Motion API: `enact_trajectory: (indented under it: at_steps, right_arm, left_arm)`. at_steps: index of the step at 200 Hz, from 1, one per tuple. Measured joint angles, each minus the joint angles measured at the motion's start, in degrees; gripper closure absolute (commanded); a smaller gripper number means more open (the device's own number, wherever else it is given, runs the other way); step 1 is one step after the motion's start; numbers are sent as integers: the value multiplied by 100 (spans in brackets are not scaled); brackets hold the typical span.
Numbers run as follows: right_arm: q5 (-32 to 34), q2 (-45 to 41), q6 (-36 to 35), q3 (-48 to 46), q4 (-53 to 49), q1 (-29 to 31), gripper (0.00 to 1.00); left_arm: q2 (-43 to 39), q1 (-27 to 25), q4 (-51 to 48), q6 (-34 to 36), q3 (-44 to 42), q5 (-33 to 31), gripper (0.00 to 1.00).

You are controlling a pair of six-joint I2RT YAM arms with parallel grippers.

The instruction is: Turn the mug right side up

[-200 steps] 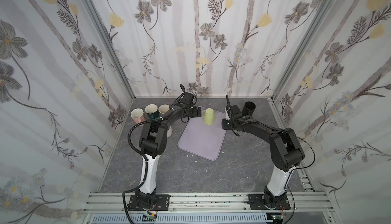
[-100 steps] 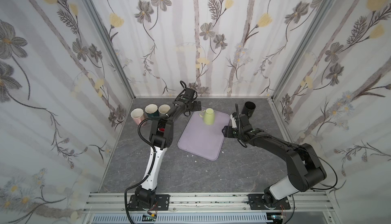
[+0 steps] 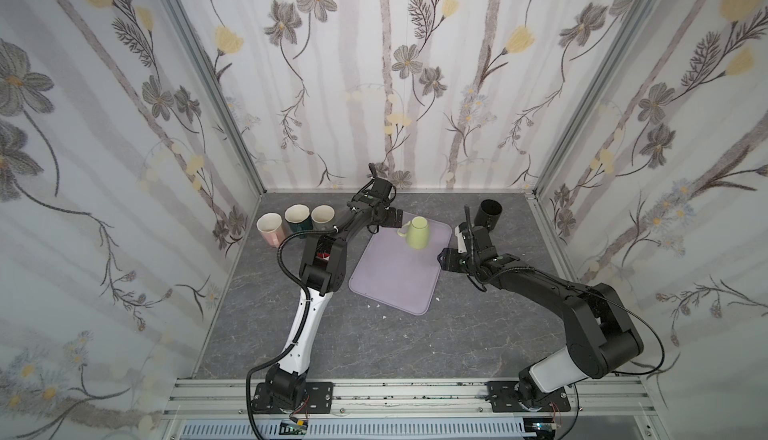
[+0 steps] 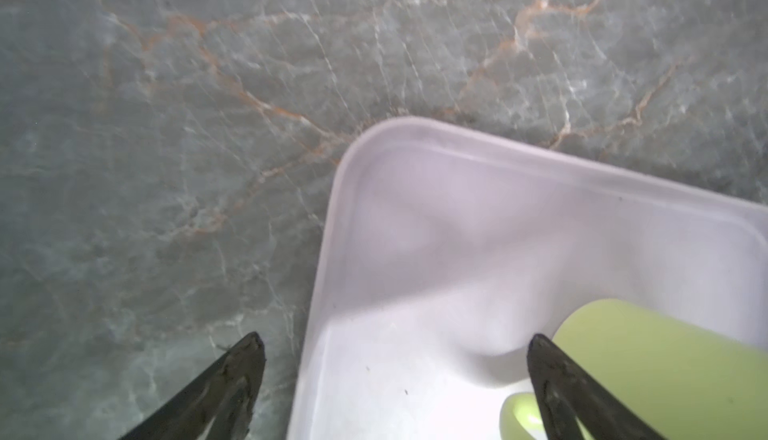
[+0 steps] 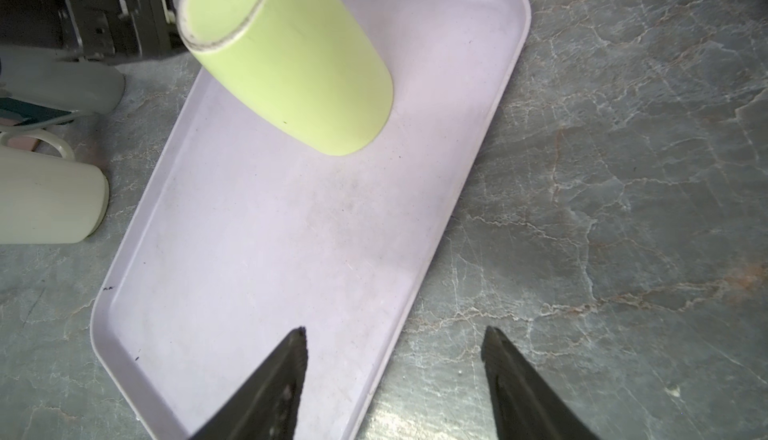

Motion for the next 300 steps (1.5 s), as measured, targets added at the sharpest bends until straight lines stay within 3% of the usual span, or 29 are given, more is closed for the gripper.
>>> enact_trajectory:
  at_steps: [72,125,166,209,237,261,300]
  right_arm:
    - [0,-221,17,-216,192,-28,33]
    - [-7,-758,55,-671,339,-114,34]
    - [-33,-1220,155,-1231,634,-223,32]
    - [-284,-1849,236,-1864,1073,-328,29]
    - [-446,-2465,243,-2358,1381,-466,26]
    - [-573,-3132,236,-2758,1690,-557,24]
    - [-684,-4070,142,-3200,2026,-612,20]
  left_arm:
    - [-1309,-581,610,52,-2002,-31,0]
    - [-2164,-927,623,-11,-2549,133,0]
    - [-2271,-1196,503,-7,-2455,387,2]
    - [-1784,-1259,275,306,-1799,442,22]
    - [-1517,-1257,114,452,-1499,372,29]
    - [-1386,-1270,105,535,-1331,295,45]
    - [-1147,-1283,-20,610,-960,162,50]
